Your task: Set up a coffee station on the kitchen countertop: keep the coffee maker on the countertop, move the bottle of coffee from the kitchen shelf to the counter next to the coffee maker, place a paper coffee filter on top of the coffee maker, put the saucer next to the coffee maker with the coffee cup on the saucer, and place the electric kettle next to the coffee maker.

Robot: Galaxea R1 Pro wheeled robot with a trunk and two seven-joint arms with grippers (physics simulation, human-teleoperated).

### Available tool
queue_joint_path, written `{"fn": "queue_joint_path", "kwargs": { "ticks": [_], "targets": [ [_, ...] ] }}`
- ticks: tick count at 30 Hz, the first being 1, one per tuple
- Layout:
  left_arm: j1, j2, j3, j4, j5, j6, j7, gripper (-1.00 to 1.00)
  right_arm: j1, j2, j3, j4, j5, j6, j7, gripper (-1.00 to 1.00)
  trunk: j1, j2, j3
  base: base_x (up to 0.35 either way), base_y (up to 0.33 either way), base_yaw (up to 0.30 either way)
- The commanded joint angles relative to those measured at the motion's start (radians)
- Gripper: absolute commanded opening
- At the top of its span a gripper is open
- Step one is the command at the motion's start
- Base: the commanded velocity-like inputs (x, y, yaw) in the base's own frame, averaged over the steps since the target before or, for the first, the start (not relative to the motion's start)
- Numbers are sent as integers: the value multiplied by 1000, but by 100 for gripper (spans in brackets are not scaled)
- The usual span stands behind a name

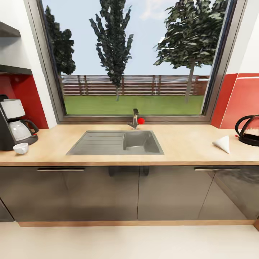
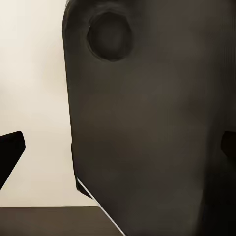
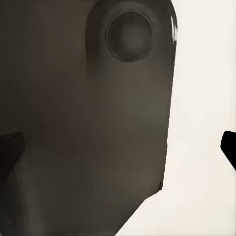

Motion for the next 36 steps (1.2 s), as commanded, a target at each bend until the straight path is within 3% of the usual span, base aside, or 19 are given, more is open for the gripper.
{"fn": "queue_joint_path", "kwargs": {
  "ticks": [1,12,15,21,36],
  "targets": [
    [1,-2,-3,-6,-3,6,6,100,1,6,0,-6,0,-6,-4,100,0,0,0,0,0,0],
    [1,9,-1,-18,1,-1,4,100,1,68,-1,-49,0,-12,1,100,0,0,0,0,0,0],
    [1,11,4,-18,7,4,6,100,1,83,-2,-49,0,-20,0,100,-11,21,9,0,0,0],
    [-6,7,7,-20,13,-10,7,100,1,84,-4,-108,-2,-73,1,100,-34,63,28,0,0,0],
    [-2,12,7,-19,10,-25,6,100,1,82,-6,-110,1,-77,-2,100,-92,168,75,0,0,0]
  ]
}}
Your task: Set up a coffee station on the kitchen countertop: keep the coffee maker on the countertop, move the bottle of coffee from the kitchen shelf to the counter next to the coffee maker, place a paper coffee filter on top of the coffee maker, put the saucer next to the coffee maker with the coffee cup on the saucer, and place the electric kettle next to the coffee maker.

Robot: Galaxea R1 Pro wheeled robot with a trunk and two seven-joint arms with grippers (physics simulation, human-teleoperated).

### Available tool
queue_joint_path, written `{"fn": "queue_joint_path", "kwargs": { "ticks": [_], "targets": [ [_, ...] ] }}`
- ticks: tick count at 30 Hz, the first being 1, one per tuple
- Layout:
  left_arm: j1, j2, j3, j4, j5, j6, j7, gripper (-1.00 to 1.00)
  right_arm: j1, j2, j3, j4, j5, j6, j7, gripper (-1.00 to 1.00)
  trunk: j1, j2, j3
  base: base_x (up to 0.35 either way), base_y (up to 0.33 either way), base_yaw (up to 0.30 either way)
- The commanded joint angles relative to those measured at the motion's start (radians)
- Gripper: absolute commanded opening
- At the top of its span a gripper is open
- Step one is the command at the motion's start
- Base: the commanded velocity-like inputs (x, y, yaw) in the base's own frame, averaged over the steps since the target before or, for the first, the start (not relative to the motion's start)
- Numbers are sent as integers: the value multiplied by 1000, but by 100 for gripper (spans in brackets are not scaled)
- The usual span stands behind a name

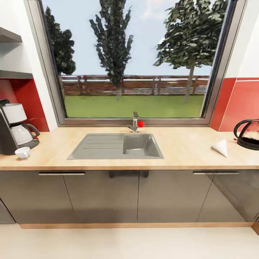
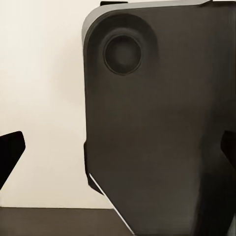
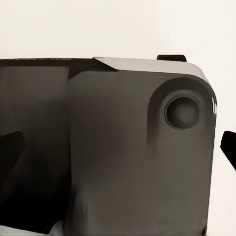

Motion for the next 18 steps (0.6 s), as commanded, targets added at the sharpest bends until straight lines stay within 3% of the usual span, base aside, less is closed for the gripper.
{"fn": "queue_joint_path", "kwargs": {
  "ticks": [1,18],
  "targets": [
    [0,0,1,0,0,2,2,100,0,-2,-1,-1,0,-2,-1,100,-4,7,2,0,0,0],
    [-1,3,0,0,0,-2,1,100,0,-6,1,-1,1,-1,-3,100,-69,126,56,0,0,0]
  ]
}}
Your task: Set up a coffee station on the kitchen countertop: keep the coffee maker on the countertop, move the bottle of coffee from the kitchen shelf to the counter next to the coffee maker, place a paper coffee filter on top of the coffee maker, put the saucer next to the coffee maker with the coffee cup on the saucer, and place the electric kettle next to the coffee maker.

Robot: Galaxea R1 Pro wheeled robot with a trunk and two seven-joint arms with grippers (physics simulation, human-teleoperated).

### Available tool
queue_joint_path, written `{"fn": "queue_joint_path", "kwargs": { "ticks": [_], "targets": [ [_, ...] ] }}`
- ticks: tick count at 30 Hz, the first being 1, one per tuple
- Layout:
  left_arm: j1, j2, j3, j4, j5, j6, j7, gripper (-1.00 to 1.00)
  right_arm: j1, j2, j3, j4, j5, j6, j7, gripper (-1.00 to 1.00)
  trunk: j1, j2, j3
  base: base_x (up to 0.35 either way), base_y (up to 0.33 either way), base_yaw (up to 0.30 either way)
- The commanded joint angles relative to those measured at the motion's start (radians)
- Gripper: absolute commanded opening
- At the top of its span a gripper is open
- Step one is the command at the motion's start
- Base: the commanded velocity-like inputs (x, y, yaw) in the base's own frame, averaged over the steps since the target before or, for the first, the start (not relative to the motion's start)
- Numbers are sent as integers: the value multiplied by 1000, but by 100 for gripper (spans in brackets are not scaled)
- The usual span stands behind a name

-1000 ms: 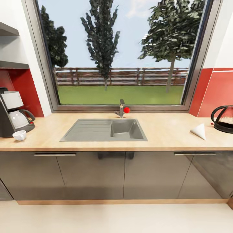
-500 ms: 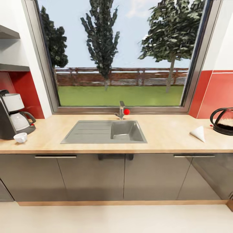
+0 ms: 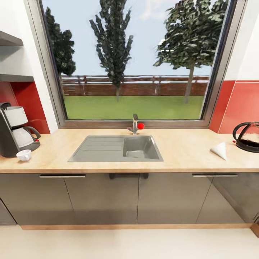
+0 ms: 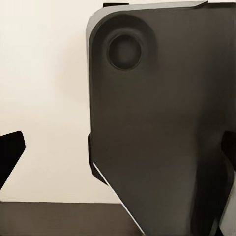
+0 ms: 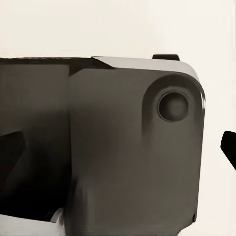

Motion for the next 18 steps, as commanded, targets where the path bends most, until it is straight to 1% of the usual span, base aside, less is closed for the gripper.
{"fn": "queue_joint_path", "kwargs": {
  "ticks": [1,5,8,18],
  "targets": [
    [1,3,0,0,1,-2,1,100,0,0,-1,-1,0,-2,0,100,-4,7,2,0,0,0],
    [6,14,1,0,2,-3,0,100,0,0,-1,0,0,-2,0,100,-19,35,15,0,0,0],
    [6,17,2,0,2,-4,0,100,0,0,-1,0,0,-2,0,100,-31,56,24,0,0,0],
    [5,17,2,0,3,-4,0,100,0,0,-1,0,0,-2,0,100,-69,126,56,0,0,0]
  ]
}}
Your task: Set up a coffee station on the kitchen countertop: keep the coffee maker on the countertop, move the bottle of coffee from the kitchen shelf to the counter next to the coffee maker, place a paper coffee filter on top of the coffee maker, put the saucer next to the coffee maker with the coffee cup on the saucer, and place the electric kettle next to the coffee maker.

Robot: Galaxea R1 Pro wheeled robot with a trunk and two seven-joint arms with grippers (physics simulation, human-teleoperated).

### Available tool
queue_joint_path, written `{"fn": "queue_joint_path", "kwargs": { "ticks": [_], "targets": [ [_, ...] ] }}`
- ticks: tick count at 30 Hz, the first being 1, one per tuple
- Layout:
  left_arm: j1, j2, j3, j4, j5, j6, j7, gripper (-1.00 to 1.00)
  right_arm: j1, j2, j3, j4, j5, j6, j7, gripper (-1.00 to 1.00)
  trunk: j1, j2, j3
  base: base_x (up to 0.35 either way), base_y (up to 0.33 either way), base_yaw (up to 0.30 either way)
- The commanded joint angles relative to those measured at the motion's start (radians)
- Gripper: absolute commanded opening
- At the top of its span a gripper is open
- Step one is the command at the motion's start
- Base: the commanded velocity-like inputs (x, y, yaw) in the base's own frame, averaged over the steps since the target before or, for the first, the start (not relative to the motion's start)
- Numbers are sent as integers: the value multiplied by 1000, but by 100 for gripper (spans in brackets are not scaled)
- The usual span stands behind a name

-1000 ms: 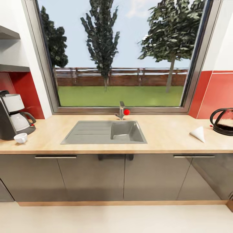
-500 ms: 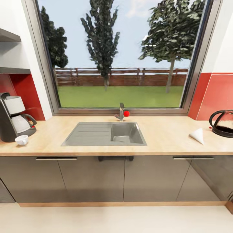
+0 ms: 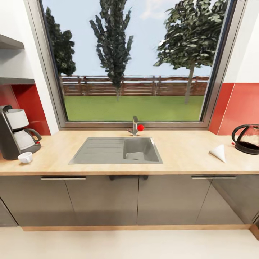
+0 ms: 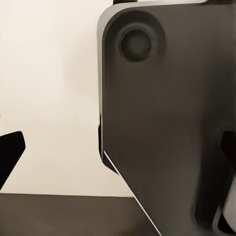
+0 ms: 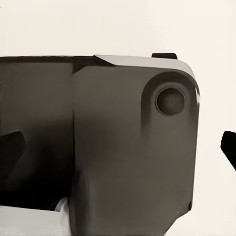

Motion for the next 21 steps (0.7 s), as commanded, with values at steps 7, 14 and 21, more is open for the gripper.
{"fn": "queue_joint_path", "kwargs": {
  "ticks": [7,14,21],
  "targets": [
    [0,0,0,-1,1,-2,1,100,0,0,0,-1,0,-2,0,100,-27,49,21,0,0,0],
    [0,-2,0,-1,2,-2,2,100,0,0,0,-1,0,-2,0,100,-54,98,43,0,0,0],
    [-2,-4,-1,-2,2,1,2,100,0,0,0,-1,0,-2,0,100,-81,147,65,0,0,0]
  ]
}}
